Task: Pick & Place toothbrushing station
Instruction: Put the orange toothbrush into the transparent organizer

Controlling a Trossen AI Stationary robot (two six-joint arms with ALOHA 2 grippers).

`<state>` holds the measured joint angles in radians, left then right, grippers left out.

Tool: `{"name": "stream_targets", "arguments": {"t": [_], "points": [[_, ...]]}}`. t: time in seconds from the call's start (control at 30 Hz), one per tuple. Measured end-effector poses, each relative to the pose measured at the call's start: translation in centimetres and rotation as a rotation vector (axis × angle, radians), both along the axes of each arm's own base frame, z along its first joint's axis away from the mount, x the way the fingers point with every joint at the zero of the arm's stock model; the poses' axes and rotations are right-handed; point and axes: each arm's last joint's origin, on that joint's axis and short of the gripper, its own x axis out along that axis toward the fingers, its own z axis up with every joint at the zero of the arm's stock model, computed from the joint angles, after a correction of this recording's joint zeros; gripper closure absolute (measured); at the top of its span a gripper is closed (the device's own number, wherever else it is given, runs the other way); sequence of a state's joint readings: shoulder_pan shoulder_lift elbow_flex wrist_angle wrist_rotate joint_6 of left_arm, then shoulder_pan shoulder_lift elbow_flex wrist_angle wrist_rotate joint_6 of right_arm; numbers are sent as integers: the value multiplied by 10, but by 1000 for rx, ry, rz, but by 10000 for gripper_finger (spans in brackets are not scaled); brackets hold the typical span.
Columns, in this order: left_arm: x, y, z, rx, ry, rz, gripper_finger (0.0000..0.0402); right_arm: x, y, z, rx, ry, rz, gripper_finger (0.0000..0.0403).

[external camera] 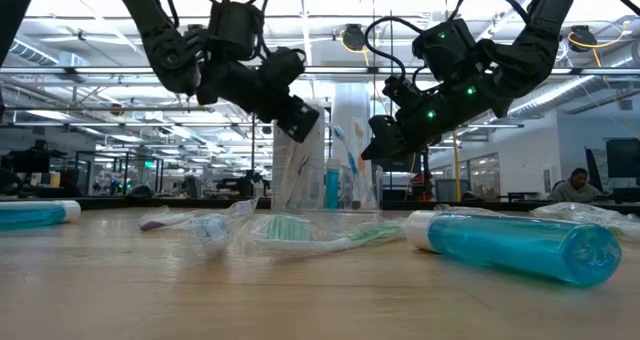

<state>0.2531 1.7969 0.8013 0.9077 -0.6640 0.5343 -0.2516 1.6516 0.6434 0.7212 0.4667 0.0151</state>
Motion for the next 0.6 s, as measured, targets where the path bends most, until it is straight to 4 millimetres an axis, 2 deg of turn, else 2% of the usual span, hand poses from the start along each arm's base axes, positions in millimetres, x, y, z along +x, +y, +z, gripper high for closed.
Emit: {"name": "stream_targets", "arguments": {"t": [0.23, 0.37, 0.6], "points": [[2, -7, 2, 50, 70, 93, 345, 0, 0, 0, 0, 0, 0, 243], [5, -9, 6, 84, 131, 174, 309, 0, 0, 0, 0, 0, 0, 243], [13, -16, 10, 60, 151, 202, 236, 0, 0, 0, 0, 0, 0, 243]]}}
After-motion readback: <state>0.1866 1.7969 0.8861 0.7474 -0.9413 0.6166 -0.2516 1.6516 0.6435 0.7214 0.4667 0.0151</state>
